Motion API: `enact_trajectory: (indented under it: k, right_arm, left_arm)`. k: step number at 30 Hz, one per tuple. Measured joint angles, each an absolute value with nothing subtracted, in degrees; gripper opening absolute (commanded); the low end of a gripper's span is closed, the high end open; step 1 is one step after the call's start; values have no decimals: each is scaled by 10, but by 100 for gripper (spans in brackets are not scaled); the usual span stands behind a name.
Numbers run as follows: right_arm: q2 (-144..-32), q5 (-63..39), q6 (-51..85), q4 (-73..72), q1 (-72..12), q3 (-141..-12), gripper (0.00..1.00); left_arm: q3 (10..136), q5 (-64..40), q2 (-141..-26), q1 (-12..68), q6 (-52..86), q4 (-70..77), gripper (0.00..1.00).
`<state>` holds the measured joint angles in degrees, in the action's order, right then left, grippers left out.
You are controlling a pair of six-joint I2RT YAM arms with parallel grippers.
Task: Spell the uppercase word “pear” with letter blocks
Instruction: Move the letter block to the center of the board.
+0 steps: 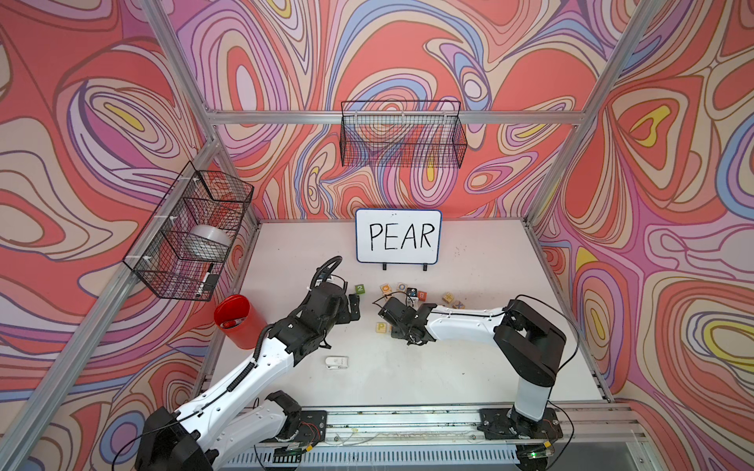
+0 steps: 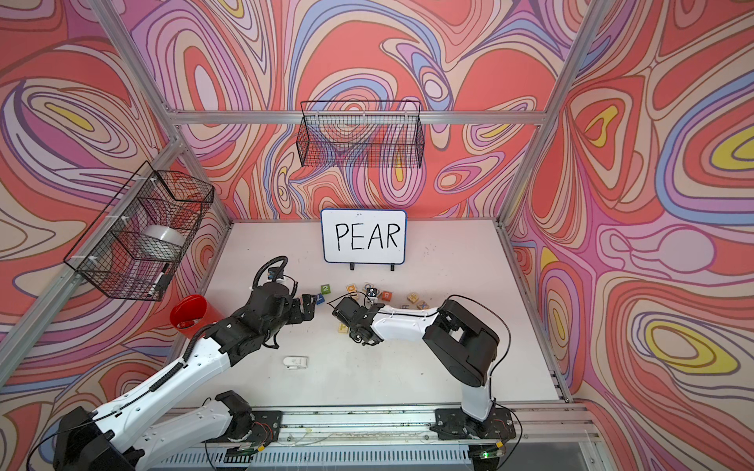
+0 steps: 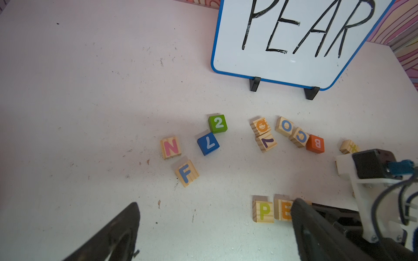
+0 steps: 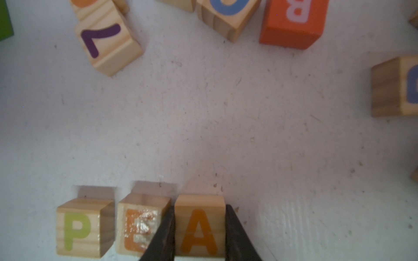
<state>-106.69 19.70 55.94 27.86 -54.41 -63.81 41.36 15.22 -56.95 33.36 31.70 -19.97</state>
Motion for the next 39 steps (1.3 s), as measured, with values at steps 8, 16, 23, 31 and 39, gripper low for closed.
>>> enact_trajectory:
  k: [8,16,23,31,39]
  right_arm:
    - [-1070,197,547,279,-545,-641,27]
    - [-1077,197,542,278,-548,-650,28]
    - [-1077,197,536,278,-548,-650,27]
    - [-1078,193,509,273,-548,-650,28]
    - [-1078,186,485,265,-548,-650,29]
  left_arm:
    - [414,152,-566,334,317,-200,100]
    - [414,152,-566,334,317,-200,100]
    - [414,152,-566,334,317,-199,100]
    - [413,152,-567,334,317,-199,100]
    - [413,152,-567,334,317,-199,100]
